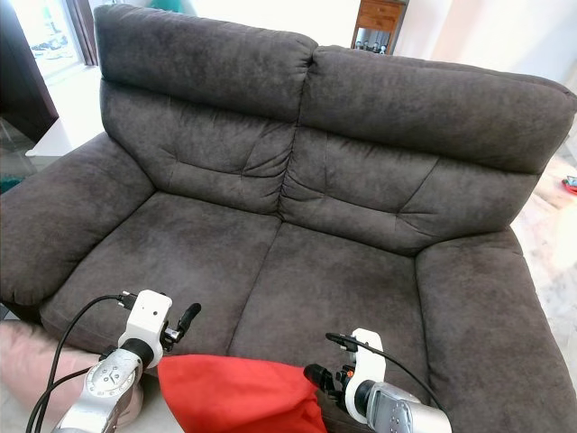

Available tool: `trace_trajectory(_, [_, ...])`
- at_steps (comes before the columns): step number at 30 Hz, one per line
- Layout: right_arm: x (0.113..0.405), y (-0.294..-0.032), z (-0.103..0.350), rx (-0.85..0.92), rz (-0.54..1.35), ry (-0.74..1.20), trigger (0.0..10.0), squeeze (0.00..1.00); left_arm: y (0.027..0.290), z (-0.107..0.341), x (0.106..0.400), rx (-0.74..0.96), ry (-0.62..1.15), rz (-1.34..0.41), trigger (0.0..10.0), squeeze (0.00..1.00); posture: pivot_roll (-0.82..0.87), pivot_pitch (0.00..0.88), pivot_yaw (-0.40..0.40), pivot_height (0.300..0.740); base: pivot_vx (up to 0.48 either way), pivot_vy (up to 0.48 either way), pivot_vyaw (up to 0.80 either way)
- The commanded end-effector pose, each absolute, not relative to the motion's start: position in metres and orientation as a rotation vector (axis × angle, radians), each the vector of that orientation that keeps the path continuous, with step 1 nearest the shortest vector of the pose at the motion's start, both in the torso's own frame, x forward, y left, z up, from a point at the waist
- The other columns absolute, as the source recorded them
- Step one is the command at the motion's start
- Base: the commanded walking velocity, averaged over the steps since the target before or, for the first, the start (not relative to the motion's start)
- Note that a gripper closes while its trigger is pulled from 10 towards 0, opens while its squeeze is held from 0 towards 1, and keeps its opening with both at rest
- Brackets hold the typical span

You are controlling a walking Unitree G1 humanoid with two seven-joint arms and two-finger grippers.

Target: Move the pillow to the sofa from floor

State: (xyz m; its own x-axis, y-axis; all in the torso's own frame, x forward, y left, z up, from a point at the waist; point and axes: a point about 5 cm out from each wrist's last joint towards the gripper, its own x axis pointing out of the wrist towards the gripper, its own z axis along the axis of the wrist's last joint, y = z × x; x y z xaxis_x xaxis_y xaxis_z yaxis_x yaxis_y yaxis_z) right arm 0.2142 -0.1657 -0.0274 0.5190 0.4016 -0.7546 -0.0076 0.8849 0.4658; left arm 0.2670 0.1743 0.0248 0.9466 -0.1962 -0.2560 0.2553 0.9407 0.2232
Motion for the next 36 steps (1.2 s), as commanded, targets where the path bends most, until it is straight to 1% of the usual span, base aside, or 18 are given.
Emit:
trace_trajectory(1, [0.217, -0.171, -0.028, 0.39, 0.241, 0.991, 10.0, 0.0, 0.174, 0.023, 0.268, 0.249, 0.249, -0.225, 10.0, 0.0, 0.1, 0.0, -0.133, 0.74, 0.0, 0.0, 0.0])
trace_trajectory(2, [0.22, -0.172, -0.028, 0.334, 0.244, 0.963, 10.0, 0.0, 0.174, 0.023, 0.268, 0.251, 0.246, -0.222, 10.0, 0.0, 0.1, 0.0, -0.133, 0.74, 0.0, 0.0, 0.0])
trace_trajectory(3, [0.233, -0.178, -0.023, 0.198, 0.21, 0.831, 10.0, 0.0, 0.175, 0.024, 0.27, 0.249, 0.238, -0.21, 10.0, 0.0, 0.1, 0.0, -0.13, 0.74, 0.0, 0.0, 0.0])
trace_trajectory(4, [0.242, -0.181, -0.018, 0.187, 0.171, 0.756, 10.0, 0.0, 0.175, 0.025, 0.271, 0.249, 0.235, -0.207, 10.0, 0.0, 0.1, 0.0, -0.129, 0.74, 0.0, 0.0, 0.0])
trace_trajectory(5, [0.242, -0.181, -0.018, 0.187, 0.171, 0.756, 10.0, 0.0, 0.175, 0.025, 0.271, 0.249, 0.235, -0.207, 10.0, 0.0, 0.1, 0.0, -0.129, 0.74, 0.0, 0.0, 0.0])
trace_trajectory(10, [0.271, -0.184, 0.0, 0.241, 0.084, 0.566, 10.0, 0.0, 0.172, 0.027, 0.273, 0.24, 0.218, -0.21, 10.0, 0.0, 0.11, 0.0, -0.125, 0.74, 0.0, 0.0, 0.0])
trace_trajectory(11, [0.271, -0.184, 0.0, 0.241, 0.084, 0.566, 10.0, 0.0, 0.172, 0.027, 0.273, 0.24, 0.218, -0.21, 10.0, 0.0, 0.11, 0.0, -0.125, 0.74, 0.0, 0.0, 0.0])
trace_trajectory(15, [0.291, -0.187, 0.015, 0.309, 0.035, 0.443, 10.0, 0.0, 0.172, 0.027, 0.273, 0.233, 0.211, -0.199, 10.0, 0.0, 0.11, 0.0, -0.12, 0.74, 0.0, 0.0, 0.0])
trace_trajectory(19, [0.304, -0.187, 0.02, 0.315, -0.015, 0.442, 10.0, 0.0, 0.173, 0.026, 0.274, 0.232, 0.214, -0.194, 10.0, 0.0, 0.1, 0.0, -0.117, 0.74, 0.0, 0.0, 0.0])
trace_trajectory(20, [0.308, -0.189, 0.017, 0.307, -0.075, 0.475, 10.0, 0.0, 0.171, 0.026, 0.275, 0.23, 0.214, -0.194, 10.0, 0.0, 0.1, 0.0, -0.116, 0.74, 0.0, 0.0, 0.0])
trace_trajectory(24, [0.307, -0.188, 0.01, 0.3, -0.125, 0.54, 10.0, 0.0, 0.169, 0.026, 0.276, 0.227, 0.212, -0.196, 10.0, 0.0, 0.11, 0.0, -0.115, 0.74, 0.0, 0.0, 0.0])
trace_trajectory(26, [0.303, -0.186, 0.003, 0.269, -0.135, 0.586, 10.0, 0.0, 0.168, 0.027, 0.278, 0.223, 0.208, -0.193, 10.0, 0.0, 0.11, 0.0, -0.114, 0.74, 0.0, 0.0, 0.0])
trace_trajectory(28, [0.294, -0.182, -0.008, 0.293, -0.138, 0.665, 10.0, 0.0, 0.168, 0.028, 0.278, 0.222, 0.207, -0.191, 10.0, 0.0, 0.11, 0.0, -0.115, 0.74, 0.0, 0.0, 0.0])
trace_trajectory(30, [0.278, -0.174, -0.025, 0.315, -0.108, 0.792, 10.0, 0.0, 0.169, 0.027, 0.279, 0.221, 0.211, -0.189, 10.0, 0.0, 0.12, 0.0, -0.117, 0.74, 0.0, 0.0, 0.0])
trace_trajectory(31, [0.263, -0.166, -0.038, 0.313, -0.069, 0.903, 10.0, 0.0, 0.169, 0.027, 0.279, 0.22, 0.212, -0.188, 10.0, 0.0, 0.13, 0.0, -0.121, 0.74, 0.0, 0.0, 0.0])
trace_trajectory(32, [0.259, -0.164, -0.042, 0.312, -0.061, 0.938, 10.0, 0.0, 0.169, 0.027, 0.279, 0.22, 0.213, -0.188, 10.0, 0.0, 0.13, 0.0, -0.121, 0.74, 0.0, 0.0, 0.0])
trace_trajectory(34, [0.257, -0.156, -0.044, 0.325, -0.018, 0.966, 10.0, 0.0, 0.169, 0.026, 0.279, 0.22, 0.213, -0.188, 10.0, 0.0, 0.14, 0.003, -0.122, 0.74, 0.0, 0.0, 0.0])
trace_trajectory(36, [0.27, -0.145, -0.033, 0.431, 0.015, 0.935, 10.0, 0.0, 0.17, 0.026, 0.278, 0.219, 0.217, -0.186, 10.0, 0.0, 0.13, 0.008, -0.12, 0.74, 0.0, 0.0, 0.0])
